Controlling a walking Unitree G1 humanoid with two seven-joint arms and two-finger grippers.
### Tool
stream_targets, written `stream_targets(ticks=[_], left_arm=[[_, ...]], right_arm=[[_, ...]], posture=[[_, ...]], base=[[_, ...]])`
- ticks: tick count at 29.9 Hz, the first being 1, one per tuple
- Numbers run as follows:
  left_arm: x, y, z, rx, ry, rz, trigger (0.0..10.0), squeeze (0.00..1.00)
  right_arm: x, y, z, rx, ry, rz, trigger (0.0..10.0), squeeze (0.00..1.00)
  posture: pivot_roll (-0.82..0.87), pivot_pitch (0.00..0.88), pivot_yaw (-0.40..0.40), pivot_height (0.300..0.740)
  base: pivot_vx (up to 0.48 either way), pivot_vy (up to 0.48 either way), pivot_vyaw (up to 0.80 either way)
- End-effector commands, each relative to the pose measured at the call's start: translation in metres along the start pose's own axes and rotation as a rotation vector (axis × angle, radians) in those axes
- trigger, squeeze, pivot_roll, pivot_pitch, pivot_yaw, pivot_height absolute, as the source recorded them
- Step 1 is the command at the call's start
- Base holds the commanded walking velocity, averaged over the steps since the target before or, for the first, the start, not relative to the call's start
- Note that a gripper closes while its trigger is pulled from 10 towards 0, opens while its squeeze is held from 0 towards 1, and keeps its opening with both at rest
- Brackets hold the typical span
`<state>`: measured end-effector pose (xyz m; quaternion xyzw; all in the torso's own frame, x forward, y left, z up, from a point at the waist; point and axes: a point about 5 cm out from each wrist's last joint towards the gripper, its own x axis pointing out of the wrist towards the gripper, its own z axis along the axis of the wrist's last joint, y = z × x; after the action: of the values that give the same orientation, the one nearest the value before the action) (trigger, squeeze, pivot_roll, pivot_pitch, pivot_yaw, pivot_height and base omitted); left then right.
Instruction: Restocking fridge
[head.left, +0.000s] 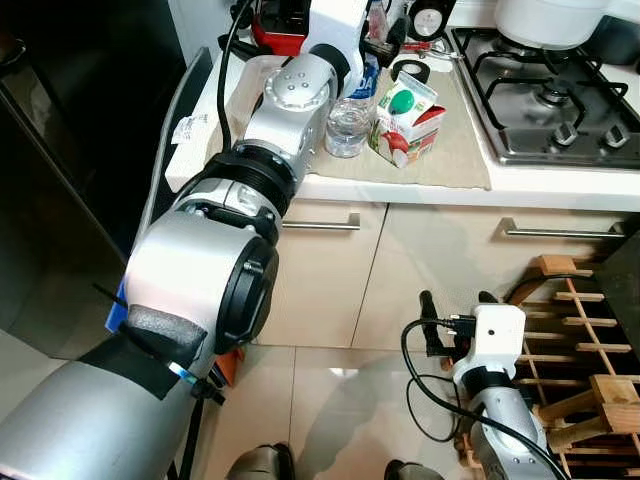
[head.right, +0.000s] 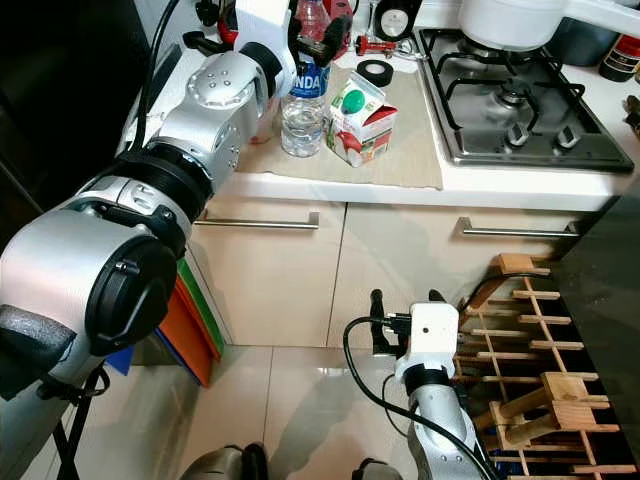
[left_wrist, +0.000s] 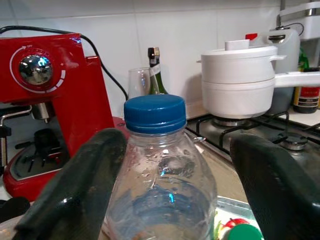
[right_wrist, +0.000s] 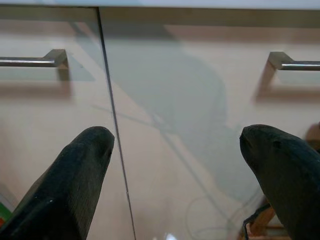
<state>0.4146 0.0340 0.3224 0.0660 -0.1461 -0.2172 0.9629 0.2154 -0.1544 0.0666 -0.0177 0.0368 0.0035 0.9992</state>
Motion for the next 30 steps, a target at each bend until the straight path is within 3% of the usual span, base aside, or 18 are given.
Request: stream_targets(ticks=[1, 21, 30], left_arm=[[0.0006, 0.0031, 0.0033, 0.034, 0.004, 0.009, 0.0, 0.00], [-0.0008, 0.0031, 0.0021, 0.070, -0.008, -0.029, 0.0, 0.00], [-0.0005, 0.0071, 0.0067, 0.046, -0.022, -0.022, 0.0, 0.00]], right_arm=[[-0.0017, -0.0002, 0.0012, -0.009, 0.010, -0.007, 10.0, 0.00], [0.0019, 0.0023, 0.0010, -0.005, 0.010, -0.004, 10.0, 0.00], [0.0036, 0.0028, 0.0009, -0.003, 0.011, -0.003, 10.0, 0.00]], posture=[[-0.08, 0.126, 0.043, 0.740], [-0.06, 0.108, 0.051, 0.740], [-0.06, 0.108, 0.047, 0.740]], base=[[0.000, 0.000, 0.00], [0.000, 0.000, 0.00], [0.000, 0.000, 0.00]])
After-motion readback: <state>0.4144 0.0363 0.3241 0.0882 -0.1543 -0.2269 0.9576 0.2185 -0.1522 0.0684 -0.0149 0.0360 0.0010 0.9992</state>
